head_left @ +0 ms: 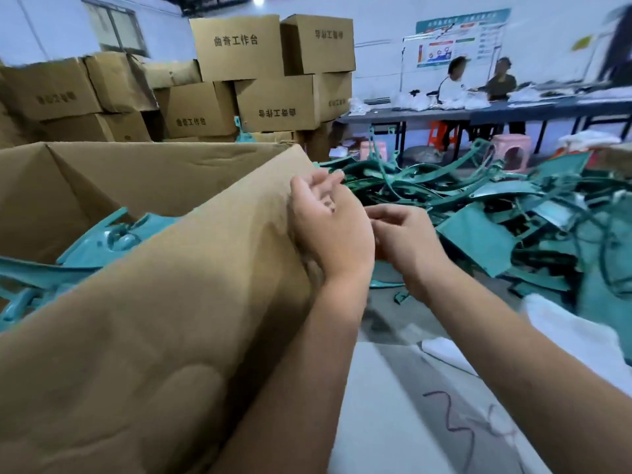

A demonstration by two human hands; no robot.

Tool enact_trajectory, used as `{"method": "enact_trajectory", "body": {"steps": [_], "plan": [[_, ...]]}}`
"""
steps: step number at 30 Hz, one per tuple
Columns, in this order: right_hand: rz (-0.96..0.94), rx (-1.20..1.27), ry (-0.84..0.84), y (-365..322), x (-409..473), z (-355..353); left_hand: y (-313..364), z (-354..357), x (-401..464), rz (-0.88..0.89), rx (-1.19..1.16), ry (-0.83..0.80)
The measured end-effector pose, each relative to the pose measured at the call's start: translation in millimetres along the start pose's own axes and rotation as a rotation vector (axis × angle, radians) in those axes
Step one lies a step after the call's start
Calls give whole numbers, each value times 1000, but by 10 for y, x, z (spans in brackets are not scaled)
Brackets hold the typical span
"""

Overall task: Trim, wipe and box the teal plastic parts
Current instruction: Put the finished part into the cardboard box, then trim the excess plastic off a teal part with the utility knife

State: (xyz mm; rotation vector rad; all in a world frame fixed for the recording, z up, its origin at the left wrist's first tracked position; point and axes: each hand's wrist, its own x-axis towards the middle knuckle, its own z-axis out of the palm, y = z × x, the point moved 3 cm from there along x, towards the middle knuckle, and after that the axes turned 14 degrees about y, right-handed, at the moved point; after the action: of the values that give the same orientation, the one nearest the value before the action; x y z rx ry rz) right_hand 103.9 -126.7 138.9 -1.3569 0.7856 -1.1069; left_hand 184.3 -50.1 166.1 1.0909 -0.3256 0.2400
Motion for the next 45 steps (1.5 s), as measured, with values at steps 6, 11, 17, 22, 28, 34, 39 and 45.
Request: {"method": "enact_trajectory", "body": {"steps": [6,11,17,22,28,34,39,45], "plan": [[-113,-513,387,650,247,-1127,-704,369,-759,-184,277,-326],[-357,-1194,624,839,455,-1709,-1142,534,-1121,-236,413,-565],[-621,-1335,367,927,627,-1721,-1364,585,-1204,-352,363,-716],[-852,-973,533,982,407,-1763,-1520,444,-1010,-512,250,-701],[-991,-748,622,1007,220,-1719,-1670,314,-960,-653,56,-700],[-973,-679,751,1109,25,-1734,-1728,254,-1034,-873,-84,-739],[-991,-596,750,1093,5,-1792,-1756,225,-1098,-920,-143,-883],[-819,-649,580,1171,-98,-1600,-1706,255,-1133,-898,-173,-927]]}}
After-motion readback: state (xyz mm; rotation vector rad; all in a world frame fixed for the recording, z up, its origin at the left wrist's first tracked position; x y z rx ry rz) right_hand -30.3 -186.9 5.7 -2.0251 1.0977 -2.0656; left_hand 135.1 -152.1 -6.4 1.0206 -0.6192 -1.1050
